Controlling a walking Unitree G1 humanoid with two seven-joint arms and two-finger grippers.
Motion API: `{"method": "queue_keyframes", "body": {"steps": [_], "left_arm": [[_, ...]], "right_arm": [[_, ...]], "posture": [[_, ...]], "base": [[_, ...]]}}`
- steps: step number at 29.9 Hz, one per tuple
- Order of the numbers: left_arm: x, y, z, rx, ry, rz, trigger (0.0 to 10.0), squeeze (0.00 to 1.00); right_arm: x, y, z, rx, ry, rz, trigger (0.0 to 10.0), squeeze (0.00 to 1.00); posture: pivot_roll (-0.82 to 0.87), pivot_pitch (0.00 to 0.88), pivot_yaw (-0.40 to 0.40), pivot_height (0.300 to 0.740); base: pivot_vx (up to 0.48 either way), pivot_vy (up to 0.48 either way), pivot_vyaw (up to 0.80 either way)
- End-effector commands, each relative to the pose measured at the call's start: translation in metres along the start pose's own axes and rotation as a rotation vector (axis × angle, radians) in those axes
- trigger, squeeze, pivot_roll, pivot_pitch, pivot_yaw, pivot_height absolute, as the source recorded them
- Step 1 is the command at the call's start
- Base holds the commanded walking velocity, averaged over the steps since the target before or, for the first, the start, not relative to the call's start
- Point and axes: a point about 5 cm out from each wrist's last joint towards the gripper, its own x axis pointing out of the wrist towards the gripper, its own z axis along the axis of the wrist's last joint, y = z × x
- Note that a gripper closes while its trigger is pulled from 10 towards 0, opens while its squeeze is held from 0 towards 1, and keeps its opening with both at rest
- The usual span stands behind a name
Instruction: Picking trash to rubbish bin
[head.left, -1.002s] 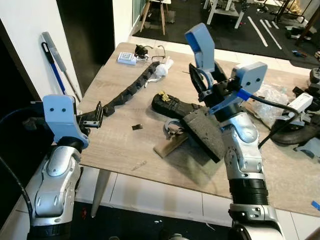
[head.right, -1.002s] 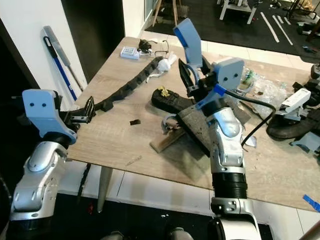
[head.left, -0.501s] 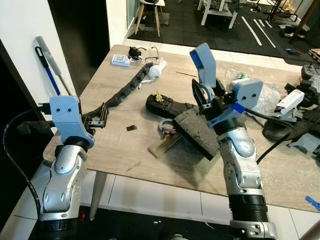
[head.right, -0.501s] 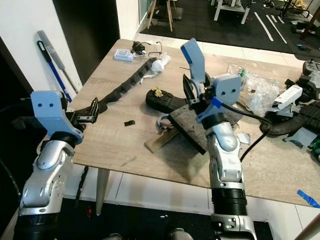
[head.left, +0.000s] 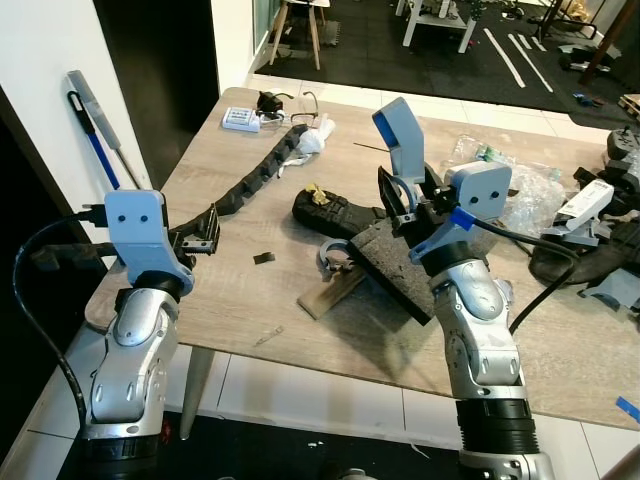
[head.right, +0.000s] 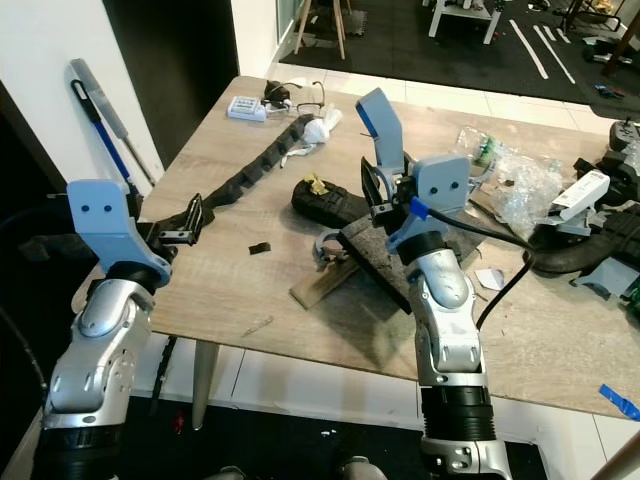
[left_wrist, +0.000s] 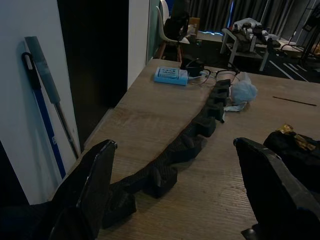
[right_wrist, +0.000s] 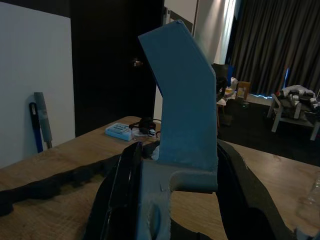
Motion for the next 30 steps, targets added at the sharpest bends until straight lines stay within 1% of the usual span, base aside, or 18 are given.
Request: {"method": "queue_keyframes", "body": {"steps": [1,13,20,30], "left_arm": [[-0.003,-0.002,-0.003,-0.008,0.012,-0.001,10.0,0.00],[-0.004,-0.009,-0.001,0.001,0.001,-0.017,10.0,0.00],[-0.003,-0.008,0.003,0.001,-0.020,-0.010,10.0,0.00],[-0.002,-0.007,0.006,0.006,-0.036,-0.006,10.0,0.00]], "right_arm": [[-0.004,-0.001,0.002,-0.012,-0.002,-0.007,10.0,0.00],[-0.005,0.002,-0.002,0.011,0.026,0.000,10.0,0.00],[-0.004,0.001,-0.002,0.013,0.028,0.002,10.0,0.00],[-0.003,0.003,-0.001,0.012,0.028,0.011,10.0,0.00]], "posture": [[0.01,0.144,-0.047,0.740],[0.00,0.148,-0.058,0.740],[0.00,0.146,-0.060,0.740],[0.00,0.144,-0.066,0.740]], "base": [[0.000,0.000,0.00],[0.000,0.000,0.00],[0.000,0.000,0.00],[0.000,0.000,-0.80]]}}
